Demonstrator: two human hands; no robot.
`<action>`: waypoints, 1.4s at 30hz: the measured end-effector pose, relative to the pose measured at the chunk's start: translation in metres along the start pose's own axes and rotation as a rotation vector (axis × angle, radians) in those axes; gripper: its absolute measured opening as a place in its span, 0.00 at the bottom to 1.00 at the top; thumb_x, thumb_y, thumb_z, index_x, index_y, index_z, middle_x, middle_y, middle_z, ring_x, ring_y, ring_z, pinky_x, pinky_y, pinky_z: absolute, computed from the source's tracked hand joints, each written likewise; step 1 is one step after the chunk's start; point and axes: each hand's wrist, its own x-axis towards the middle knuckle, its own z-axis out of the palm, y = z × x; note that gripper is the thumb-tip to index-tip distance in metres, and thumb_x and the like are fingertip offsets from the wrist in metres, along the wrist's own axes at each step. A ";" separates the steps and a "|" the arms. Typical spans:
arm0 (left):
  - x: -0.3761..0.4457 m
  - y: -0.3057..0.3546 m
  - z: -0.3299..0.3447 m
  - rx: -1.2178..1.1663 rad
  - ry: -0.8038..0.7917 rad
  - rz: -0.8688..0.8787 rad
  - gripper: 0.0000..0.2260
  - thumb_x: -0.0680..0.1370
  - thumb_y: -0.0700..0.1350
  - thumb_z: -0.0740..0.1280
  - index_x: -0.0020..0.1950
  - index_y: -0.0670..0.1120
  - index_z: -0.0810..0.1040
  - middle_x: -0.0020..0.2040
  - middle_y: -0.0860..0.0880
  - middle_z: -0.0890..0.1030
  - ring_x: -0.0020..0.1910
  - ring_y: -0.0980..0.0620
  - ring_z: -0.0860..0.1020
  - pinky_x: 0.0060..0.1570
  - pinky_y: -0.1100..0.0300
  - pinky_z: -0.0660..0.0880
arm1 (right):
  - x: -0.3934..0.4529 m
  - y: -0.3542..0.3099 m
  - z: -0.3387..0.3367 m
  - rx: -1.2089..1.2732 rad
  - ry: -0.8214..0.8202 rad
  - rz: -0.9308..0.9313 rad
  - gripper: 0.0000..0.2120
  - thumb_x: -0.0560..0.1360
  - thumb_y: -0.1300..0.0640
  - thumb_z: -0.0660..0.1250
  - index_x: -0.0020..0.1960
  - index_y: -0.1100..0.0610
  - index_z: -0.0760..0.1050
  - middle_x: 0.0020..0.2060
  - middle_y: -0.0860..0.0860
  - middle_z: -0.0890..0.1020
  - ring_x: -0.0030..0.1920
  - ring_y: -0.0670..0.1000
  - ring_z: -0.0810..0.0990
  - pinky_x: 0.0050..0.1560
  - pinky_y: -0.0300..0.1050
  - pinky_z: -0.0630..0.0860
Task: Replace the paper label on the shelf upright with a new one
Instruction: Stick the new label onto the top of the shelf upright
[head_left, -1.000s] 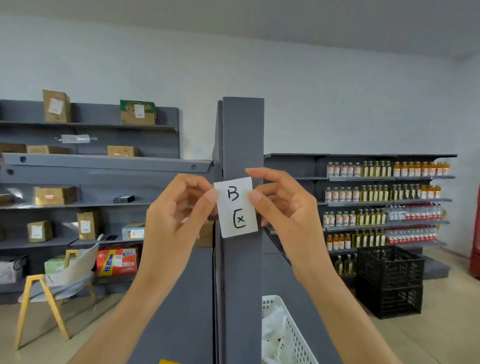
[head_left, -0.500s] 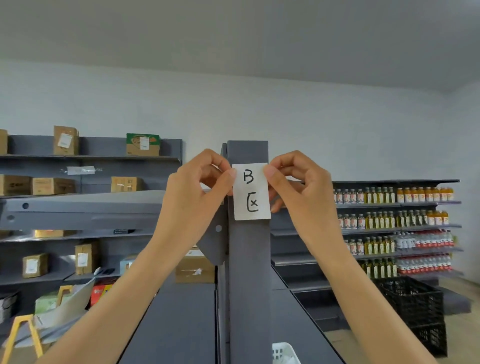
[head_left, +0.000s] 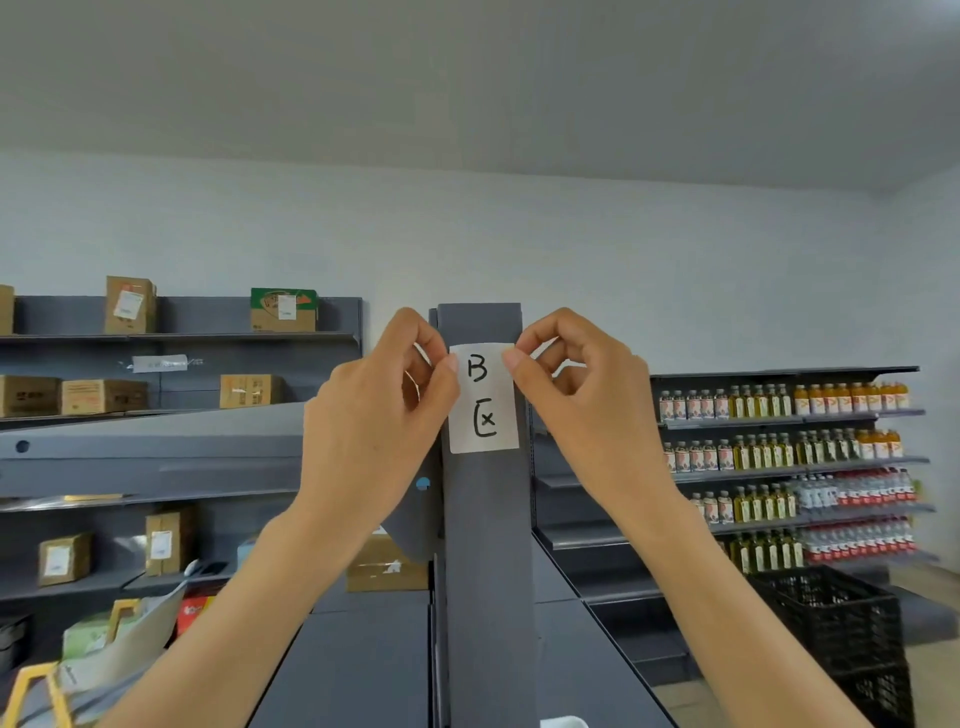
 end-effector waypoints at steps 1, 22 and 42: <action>-0.001 0.000 0.000 0.036 0.006 0.023 0.06 0.80 0.52 0.61 0.48 0.52 0.69 0.39 0.54 0.83 0.39 0.52 0.83 0.31 0.57 0.78 | 0.000 0.001 0.000 -0.030 0.004 -0.014 0.10 0.77 0.52 0.70 0.40 0.44 0.72 0.33 0.48 0.81 0.36 0.49 0.82 0.28 0.33 0.72; 0.025 -0.005 -0.007 0.126 0.001 0.155 0.19 0.75 0.56 0.67 0.64 0.53 0.70 0.59 0.55 0.75 0.59 0.53 0.73 0.47 0.59 0.69 | 0.015 0.004 0.008 -0.039 -0.110 -0.115 0.28 0.74 0.48 0.73 0.71 0.46 0.66 0.67 0.40 0.75 0.69 0.44 0.71 0.63 0.39 0.70; -0.004 -0.002 0.002 0.106 -0.050 0.174 0.25 0.81 0.59 0.51 0.76 0.51 0.63 0.73 0.53 0.68 0.73 0.53 0.64 0.67 0.58 0.58 | -0.014 0.012 0.017 0.053 -0.164 -0.099 0.29 0.83 0.51 0.58 0.80 0.48 0.50 0.79 0.42 0.58 0.78 0.43 0.57 0.77 0.50 0.60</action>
